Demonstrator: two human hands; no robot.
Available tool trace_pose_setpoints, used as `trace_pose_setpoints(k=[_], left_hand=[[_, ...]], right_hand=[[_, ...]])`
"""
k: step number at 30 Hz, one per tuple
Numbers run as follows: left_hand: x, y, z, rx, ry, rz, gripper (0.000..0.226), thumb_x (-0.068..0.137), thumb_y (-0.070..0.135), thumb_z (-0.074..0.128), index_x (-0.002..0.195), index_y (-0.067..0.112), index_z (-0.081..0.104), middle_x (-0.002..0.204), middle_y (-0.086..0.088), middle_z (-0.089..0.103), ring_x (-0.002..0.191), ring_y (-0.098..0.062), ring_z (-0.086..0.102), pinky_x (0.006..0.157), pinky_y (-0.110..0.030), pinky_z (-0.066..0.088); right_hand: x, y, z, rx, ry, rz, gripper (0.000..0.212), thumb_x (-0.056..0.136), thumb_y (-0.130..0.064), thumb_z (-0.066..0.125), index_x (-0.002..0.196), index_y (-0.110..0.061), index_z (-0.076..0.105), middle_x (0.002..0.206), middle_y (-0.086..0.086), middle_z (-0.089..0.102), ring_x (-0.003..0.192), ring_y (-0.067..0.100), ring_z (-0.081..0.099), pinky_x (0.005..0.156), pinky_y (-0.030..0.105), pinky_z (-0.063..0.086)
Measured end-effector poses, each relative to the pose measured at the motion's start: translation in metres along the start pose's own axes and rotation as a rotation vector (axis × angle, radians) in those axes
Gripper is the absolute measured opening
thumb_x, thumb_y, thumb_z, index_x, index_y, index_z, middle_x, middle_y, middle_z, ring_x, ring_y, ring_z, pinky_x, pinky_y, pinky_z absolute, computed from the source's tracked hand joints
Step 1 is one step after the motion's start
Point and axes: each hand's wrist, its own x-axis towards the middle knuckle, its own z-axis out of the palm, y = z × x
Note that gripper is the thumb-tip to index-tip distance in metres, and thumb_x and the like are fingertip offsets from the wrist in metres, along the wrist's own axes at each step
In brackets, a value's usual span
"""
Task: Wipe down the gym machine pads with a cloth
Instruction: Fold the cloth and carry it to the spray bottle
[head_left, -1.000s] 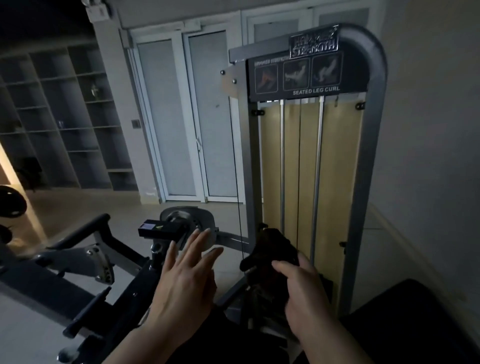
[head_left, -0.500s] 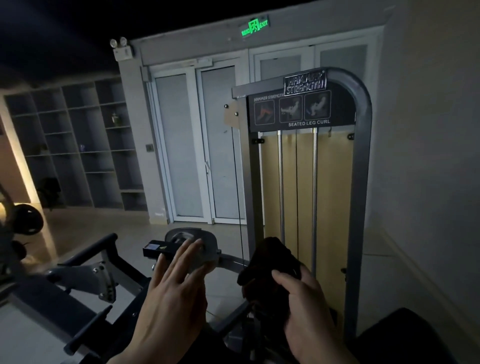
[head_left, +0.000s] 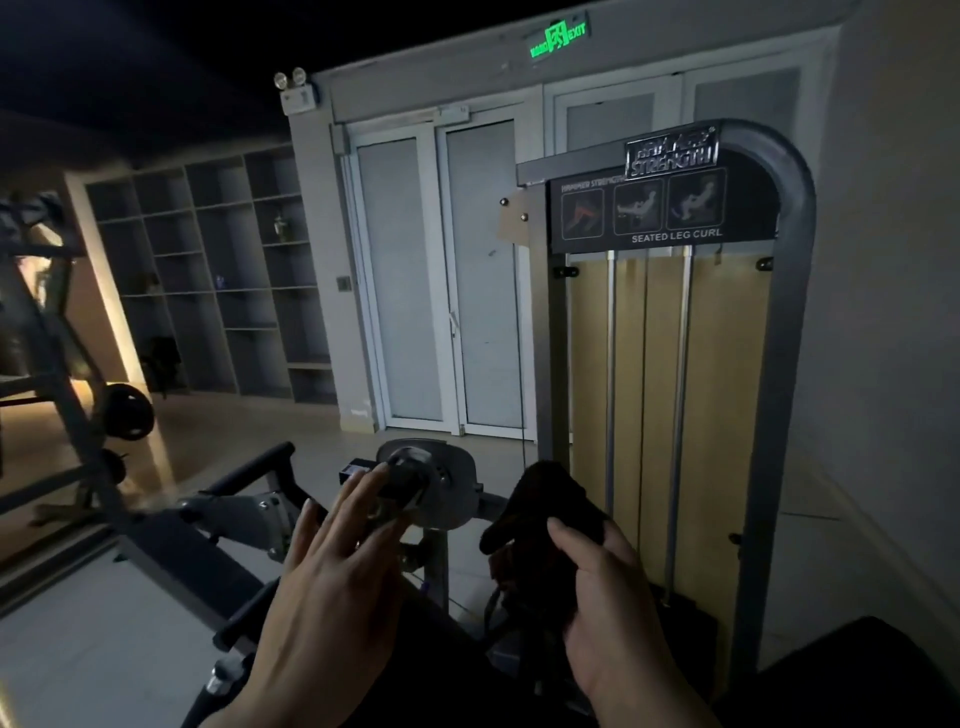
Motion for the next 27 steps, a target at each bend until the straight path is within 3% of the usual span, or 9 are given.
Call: trace_pose_setpoints(k=[3, 6, 8, 10, 12, 16, 21, 25, 27], left_hand=[[-0.017, -0.019, -0.027, -0.003, 0.024, -0.014, 0.044, 0.083, 0.031, 0.040, 0.125, 0.029, 0.055, 0.152, -0.006, 0.034, 0.142, -0.022, 0.024, 0.104, -0.061, 0.031], [-0.037, -0.040, -0.054, -0.017, 0.037, -0.029, 0.043, 0.082, 0.024, 0.047, 0.124, 0.032, 0.051, 0.150, -0.009, 0.036, 0.141, -0.027, 0.029, 0.100, -0.065, 0.037], [-0.050, -0.053, -0.071, -0.005, 0.037, -0.042, 0.046, 0.078, 0.021, 0.055, 0.122, 0.033, 0.050, 0.149, -0.009, 0.037, 0.139, -0.027, 0.030, 0.098, -0.065, 0.039], [-0.063, -0.063, -0.088, 0.000, 0.046, -0.065, 0.039, 0.082, 0.029, 0.048, 0.121, 0.029, 0.056, 0.148, -0.010, 0.039, 0.139, -0.028, 0.030, 0.098, -0.065, 0.039], [-0.076, -0.073, -0.103, -0.017, 0.048, -0.081, 0.042, 0.084, 0.035, 0.040, 0.118, 0.024, 0.062, 0.147, -0.011, 0.040, 0.139, -0.027, 0.030, 0.100, -0.065, 0.037], [-0.107, -0.094, -0.131, -0.020, 0.073, -0.079, 0.042, 0.083, 0.031, 0.037, 0.121, 0.029, 0.055, 0.150, -0.009, 0.037, 0.141, -0.021, 0.025, 0.106, -0.057, 0.028], [-0.149, -0.131, -0.164, 0.011, 0.065, -0.141, 0.041, 0.083, 0.021, 0.043, 0.123, 0.022, 0.056, 0.151, -0.009, 0.033, 0.141, -0.025, 0.025, 0.099, -0.064, 0.038], [-0.178, -0.159, -0.186, 0.030, 0.058, -0.171, 0.045, 0.079, 0.014, 0.052, 0.124, 0.019, 0.056, 0.151, -0.010, 0.034, 0.140, -0.030, 0.029, 0.095, -0.065, 0.041], [-0.190, -0.174, -0.197, 0.043, 0.058, -0.194, 0.040, 0.083, 0.018, 0.048, 0.122, 0.017, 0.058, 0.149, -0.012, 0.036, 0.140, -0.029, 0.028, 0.097, -0.065, 0.040]], right_hand=[[-0.017, 0.012, 0.027, 0.006, -0.030, -0.006, 0.025, 0.089, -0.009, 0.060, 0.106, -0.027, 0.060, 0.101, 0.009, 0.068, 0.095, 0.031, 0.064, 0.081, 0.048, 0.053], [-0.037, 0.030, 0.056, -0.003, -0.040, 0.001, 0.031, 0.087, -0.009, 0.061, 0.115, -0.023, 0.059, 0.106, 0.009, 0.067, 0.099, 0.031, 0.063, 0.088, 0.052, 0.050], [-0.052, 0.042, 0.074, -0.025, -0.057, 0.007, 0.026, 0.087, -0.010, 0.062, 0.107, -0.025, 0.060, 0.105, 0.009, 0.067, 0.100, 0.032, 0.063, 0.091, 0.056, 0.049], [-0.067, 0.054, 0.089, -0.040, -0.072, 0.005, 0.023, 0.087, -0.010, 0.062, 0.101, -0.028, 0.059, 0.104, 0.009, 0.067, 0.099, 0.032, 0.063, 0.091, 0.057, 0.049], [-0.081, 0.066, 0.101, -0.054, -0.076, 0.003, 0.027, 0.087, -0.012, 0.062, 0.109, -0.028, 0.059, 0.108, 0.009, 0.066, 0.103, 0.032, 0.061, 0.092, 0.059, 0.047], [-0.110, 0.089, 0.126, -0.067, -0.085, 0.013, 0.033, 0.088, -0.013, 0.062, 0.118, -0.026, 0.057, 0.110, 0.008, 0.066, 0.103, 0.032, 0.062, 0.091, 0.059, 0.048], [-0.140, 0.119, 0.161, -0.086, -0.153, 0.021, 0.035, 0.089, -0.010, 0.060, 0.121, -0.025, 0.057, 0.110, 0.007, 0.067, 0.101, 0.029, 0.064, 0.088, 0.056, 0.051], [-0.158, 0.150, 0.199, -0.079, -0.162, 0.069, 0.058, 0.088, -0.010, 0.062, 0.140, -0.025, 0.041, 0.129, 0.009, 0.057, 0.112, 0.028, 0.058, 0.096, 0.052, 0.048], [-0.166, 0.168, 0.217, -0.102, -0.192, 0.068, 0.052, 0.088, -0.010, 0.062, 0.135, -0.024, 0.047, 0.123, 0.009, 0.061, 0.108, 0.029, 0.061, 0.093, 0.052, 0.050]])
